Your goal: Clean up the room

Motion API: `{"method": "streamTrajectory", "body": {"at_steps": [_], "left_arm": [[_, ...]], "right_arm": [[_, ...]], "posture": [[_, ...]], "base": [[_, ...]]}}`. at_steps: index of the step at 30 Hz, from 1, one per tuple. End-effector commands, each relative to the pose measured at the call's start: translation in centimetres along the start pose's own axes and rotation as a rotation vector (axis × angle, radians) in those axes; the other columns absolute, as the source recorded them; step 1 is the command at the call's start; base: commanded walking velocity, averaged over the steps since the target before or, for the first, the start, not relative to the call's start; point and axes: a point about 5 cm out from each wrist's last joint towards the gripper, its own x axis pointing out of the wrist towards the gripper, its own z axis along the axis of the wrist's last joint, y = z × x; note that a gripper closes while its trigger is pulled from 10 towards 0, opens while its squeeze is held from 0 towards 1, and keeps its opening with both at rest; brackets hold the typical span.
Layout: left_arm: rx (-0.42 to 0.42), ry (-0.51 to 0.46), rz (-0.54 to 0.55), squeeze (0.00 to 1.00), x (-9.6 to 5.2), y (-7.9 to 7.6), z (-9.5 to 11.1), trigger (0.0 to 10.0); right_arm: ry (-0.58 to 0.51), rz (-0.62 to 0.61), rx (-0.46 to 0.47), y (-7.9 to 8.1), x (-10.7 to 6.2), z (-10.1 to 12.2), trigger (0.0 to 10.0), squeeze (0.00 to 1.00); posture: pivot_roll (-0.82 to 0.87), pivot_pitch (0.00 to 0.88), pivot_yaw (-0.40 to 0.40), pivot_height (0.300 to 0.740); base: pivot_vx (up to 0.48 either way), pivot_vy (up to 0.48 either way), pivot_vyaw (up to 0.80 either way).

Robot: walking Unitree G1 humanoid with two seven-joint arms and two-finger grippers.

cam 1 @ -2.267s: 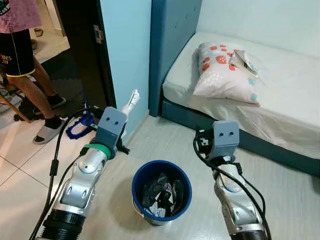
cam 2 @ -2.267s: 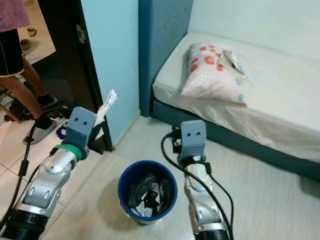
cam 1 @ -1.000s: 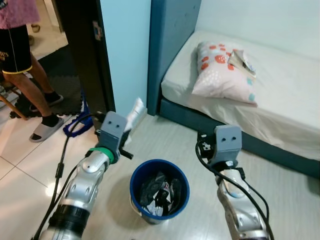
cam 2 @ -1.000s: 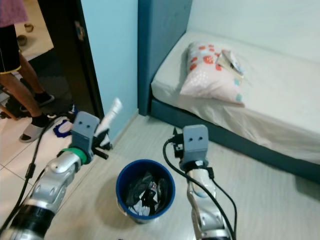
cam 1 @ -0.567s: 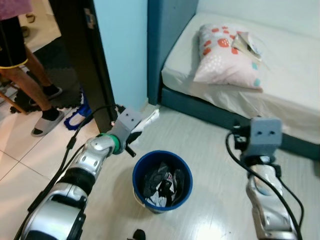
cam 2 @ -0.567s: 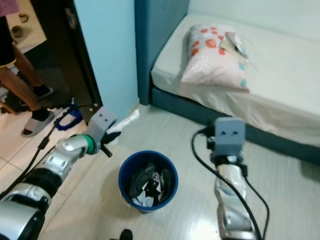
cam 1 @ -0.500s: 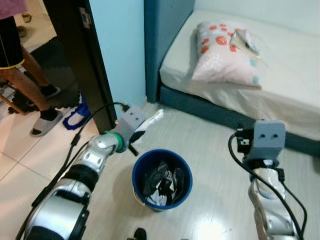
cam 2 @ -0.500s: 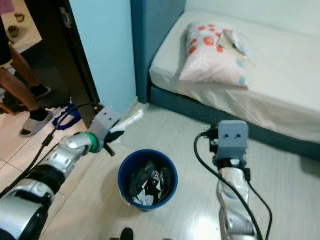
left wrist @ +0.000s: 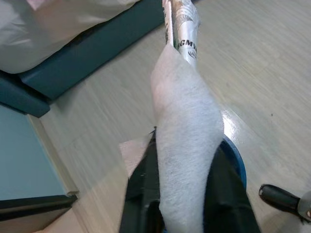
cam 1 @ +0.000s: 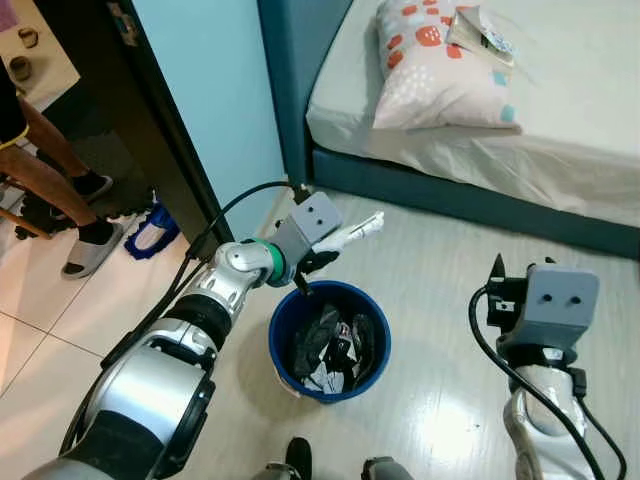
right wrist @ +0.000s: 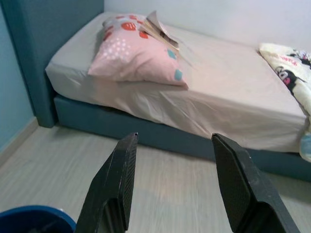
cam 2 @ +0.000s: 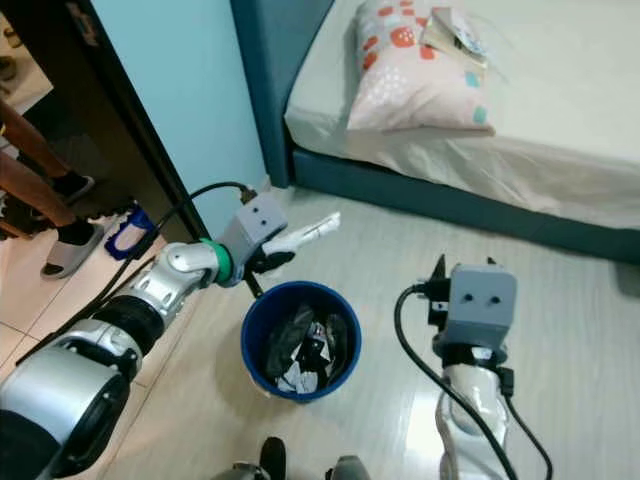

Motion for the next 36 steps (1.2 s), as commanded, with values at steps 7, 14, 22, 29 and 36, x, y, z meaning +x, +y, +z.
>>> {"method": "streamTrajectory", "body": {"at_steps": [7,14,22,29,36], "left_arm": [[0.006,-0.002,0.005,0.0,-0.4,0.5,-0.3,10.0],[-0.017,-0.043,0.009,0.0,-0.6,0.9,0.0,10.0],[-0.02,-0.087,0.11,0.0,-0.9,1.6,0.1,10.0],[-0.35,-0.236,0.344,0.0,-2.2,2.2,-1.7,10.0],[-0.357,-0.276,0.405,0.0,-4.4,0.9,-2.9,10.0]], "right_arm": [[0.017,0.007,0.013,0.4,-0.2,0.1,10.0,0.0],[0.015,0.03,0.023,1.1,0.2,0.3,10.0,0.0],[0.021,0.045,0.028,1.5,0.2,0.0,10.0,0.0],[0.041,0.062,0.075,2.9,-0.1,-0.5,10.0,0.0],[0.082,0.083,0.126,3.9,0.4,-1.5,10.0,0.0]], "posture": [[-0.29,0.264,0.201,0.721],[-0.28,0.254,0.192,0.721],[-0.27,0.21,0.194,0.721],[-0.26,0.162,0.202,0.721],[-0.2,0.125,0.167,0.721]], "base": [[0.0,0.0,0.0],[0.0,0.0,0.0],[0.0,0.0,0.0],[0.0,0.0,0.0],[0.0,0.0,0.0]]}}
